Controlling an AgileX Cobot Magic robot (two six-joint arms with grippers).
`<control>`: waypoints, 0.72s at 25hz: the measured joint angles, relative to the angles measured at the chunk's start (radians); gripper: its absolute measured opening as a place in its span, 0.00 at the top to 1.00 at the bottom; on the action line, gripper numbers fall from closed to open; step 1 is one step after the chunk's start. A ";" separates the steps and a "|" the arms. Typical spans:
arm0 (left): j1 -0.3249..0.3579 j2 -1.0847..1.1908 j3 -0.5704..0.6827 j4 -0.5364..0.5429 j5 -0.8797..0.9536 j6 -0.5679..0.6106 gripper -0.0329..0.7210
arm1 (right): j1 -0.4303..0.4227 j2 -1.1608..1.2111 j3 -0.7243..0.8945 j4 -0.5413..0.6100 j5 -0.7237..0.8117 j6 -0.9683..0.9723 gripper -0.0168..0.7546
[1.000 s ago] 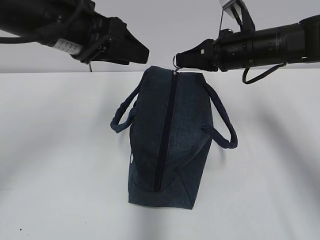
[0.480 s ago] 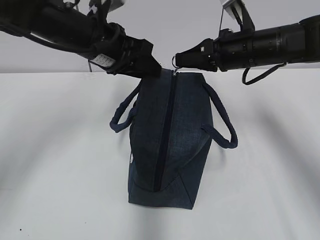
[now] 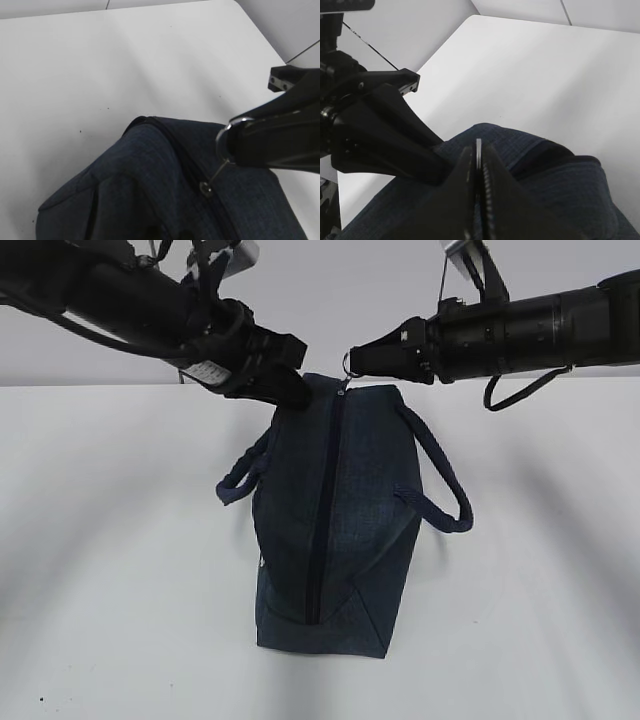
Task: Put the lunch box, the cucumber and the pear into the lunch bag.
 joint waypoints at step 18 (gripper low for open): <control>0.000 -0.051 0.000 0.021 0.089 0.001 0.93 | -0.037 0.068 -0.151 -0.072 0.078 0.134 0.97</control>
